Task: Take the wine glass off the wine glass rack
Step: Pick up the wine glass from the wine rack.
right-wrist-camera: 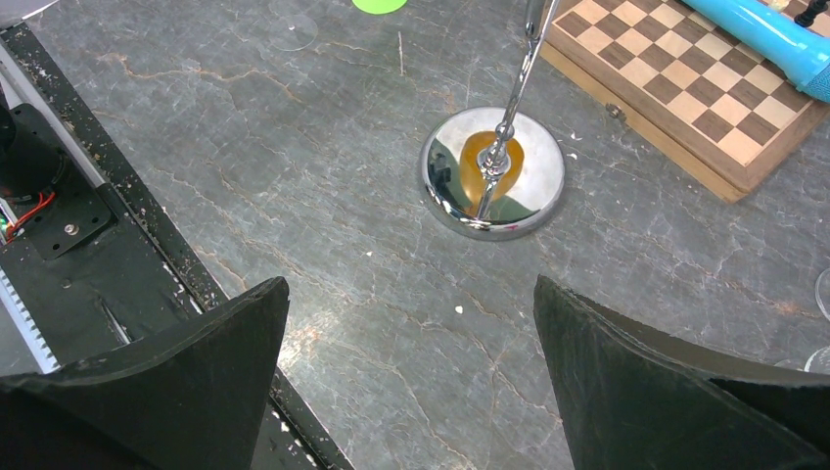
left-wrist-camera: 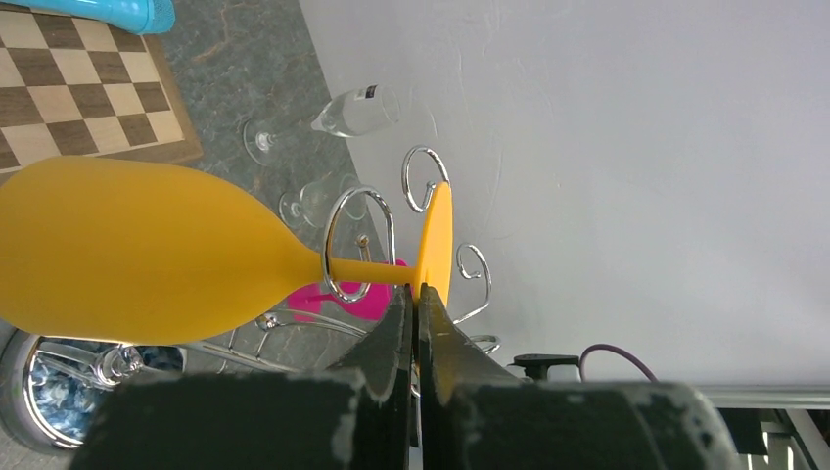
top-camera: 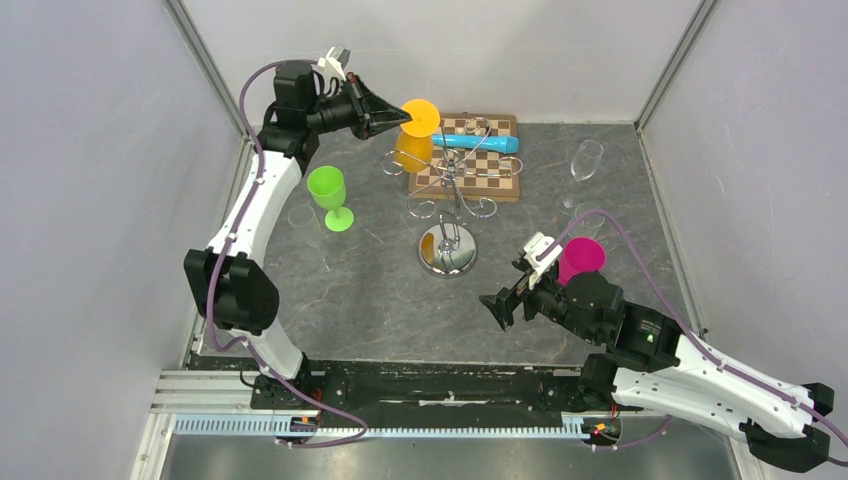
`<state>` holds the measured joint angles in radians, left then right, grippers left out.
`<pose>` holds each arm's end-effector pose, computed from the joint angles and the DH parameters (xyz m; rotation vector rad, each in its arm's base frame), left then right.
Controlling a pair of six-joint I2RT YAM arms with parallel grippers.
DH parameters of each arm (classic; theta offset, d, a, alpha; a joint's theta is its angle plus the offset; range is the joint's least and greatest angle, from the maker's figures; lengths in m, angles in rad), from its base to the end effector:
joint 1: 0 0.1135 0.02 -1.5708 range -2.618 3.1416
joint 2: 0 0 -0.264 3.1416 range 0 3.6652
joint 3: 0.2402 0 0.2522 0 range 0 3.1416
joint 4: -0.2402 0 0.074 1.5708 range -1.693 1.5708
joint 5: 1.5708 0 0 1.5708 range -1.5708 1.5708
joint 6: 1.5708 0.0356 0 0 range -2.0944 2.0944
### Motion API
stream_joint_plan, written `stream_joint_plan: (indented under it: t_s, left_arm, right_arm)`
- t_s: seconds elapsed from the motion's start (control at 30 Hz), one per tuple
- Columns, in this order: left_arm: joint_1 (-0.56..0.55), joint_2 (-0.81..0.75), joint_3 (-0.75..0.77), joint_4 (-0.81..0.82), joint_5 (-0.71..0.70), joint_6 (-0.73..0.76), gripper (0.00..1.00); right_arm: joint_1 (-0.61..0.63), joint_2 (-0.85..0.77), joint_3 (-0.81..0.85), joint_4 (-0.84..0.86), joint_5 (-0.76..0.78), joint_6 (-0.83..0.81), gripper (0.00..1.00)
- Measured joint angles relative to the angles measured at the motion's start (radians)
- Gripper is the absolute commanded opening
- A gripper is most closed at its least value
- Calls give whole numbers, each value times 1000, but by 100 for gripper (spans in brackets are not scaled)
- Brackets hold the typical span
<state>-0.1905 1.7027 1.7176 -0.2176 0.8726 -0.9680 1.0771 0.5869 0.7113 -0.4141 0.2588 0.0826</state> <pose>0.3814 -0.1013 0.4193 -0.0507 1.9941 -1.5598 0.0742 0.1187 0.3187 -0.7365 1.7393 0.5631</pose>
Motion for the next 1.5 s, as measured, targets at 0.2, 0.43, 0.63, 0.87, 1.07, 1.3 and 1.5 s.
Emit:
stream_joint_plan:
  t_s: [0.2, 0.43, 0.63, 0.87, 1.07, 1.3, 1.5]
  left_arm:
    - [-1, 9, 34, -12, 1, -15, 2]
    - [-18, 87, 133, -13, 3, -33, 2]
    - [-49, 137, 169, -13, 5, -34, 2]
    - [-79, 140, 166, -14, 26, -33, 2]
    - [-86, 112, 142, -79, 27, 29, 2]
    - [-86, 42, 100, -176, 25, 125, 2]
    - [-61, 11, 93, -237, 19, 181, 2]
  right_arm:
    - [0, -5, 0, -7, 0, 0, 98]
    - [0, -7, 0, -7, 1, -1, 98]
    - [0, -8, 0, -9, 5, -5, 98]
    - [0, -21, 0, -14, 5, -6, 98]
    - [0, -28, 0, -17, 5, -6, 98]
    - [0, -31, -2, -22, 4, -3, 98]
    - [0, -29, -2, -22, 4, 5, 98]
